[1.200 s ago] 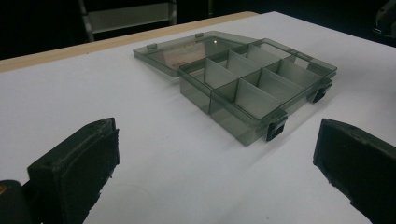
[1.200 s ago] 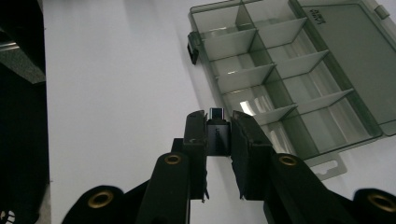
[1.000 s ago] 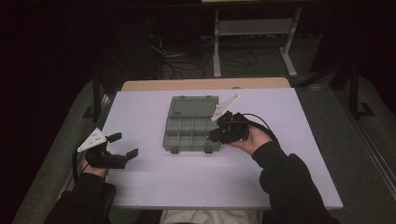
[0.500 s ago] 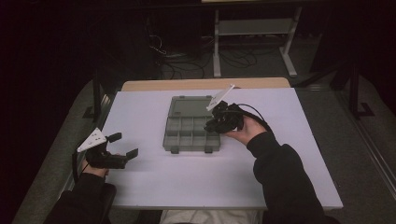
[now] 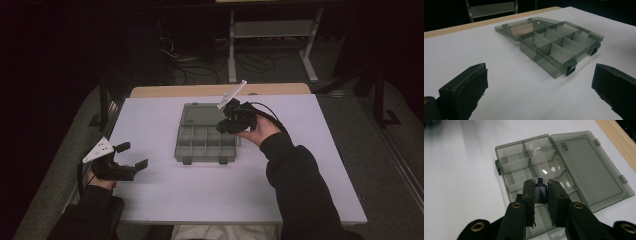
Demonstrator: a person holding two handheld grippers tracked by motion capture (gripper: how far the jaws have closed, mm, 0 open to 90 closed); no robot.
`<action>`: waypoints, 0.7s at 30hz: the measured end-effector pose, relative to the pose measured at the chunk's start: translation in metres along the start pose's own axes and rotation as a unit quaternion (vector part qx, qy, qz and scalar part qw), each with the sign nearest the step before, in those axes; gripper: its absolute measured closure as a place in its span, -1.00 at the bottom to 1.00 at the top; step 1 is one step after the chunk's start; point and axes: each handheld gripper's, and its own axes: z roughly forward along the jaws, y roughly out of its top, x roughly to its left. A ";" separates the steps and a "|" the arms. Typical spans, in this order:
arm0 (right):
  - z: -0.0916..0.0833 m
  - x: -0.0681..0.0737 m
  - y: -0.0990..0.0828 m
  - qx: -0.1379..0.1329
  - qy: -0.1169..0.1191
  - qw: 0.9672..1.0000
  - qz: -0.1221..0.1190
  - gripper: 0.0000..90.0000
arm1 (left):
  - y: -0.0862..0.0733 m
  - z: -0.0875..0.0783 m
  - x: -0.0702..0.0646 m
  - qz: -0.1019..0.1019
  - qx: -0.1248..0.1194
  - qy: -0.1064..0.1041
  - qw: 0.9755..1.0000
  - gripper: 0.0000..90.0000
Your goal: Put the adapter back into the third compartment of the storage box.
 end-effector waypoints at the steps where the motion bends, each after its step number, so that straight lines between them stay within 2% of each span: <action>1: 0.000 0.000 0.001 -0.002 -0.002 1.000 -0.001 0.67 | 0.000 0.000 0.000 -0.001 0.000 0.000 1.000 -1.00; 11: 0.005 -0.010 0.007 0.004 -0.010 1.000 -0.001 0.67 | 0.000 0.000 0.000 -0.001 -0.001 0.000 1.000 -1.00; 21: 0.021 -0.025 0.010 0.008 -0.011 1.000 0.019 0.67 | 0.000 0.000 0.000 -0.001 -0.001 -0.002 1.000 -1.00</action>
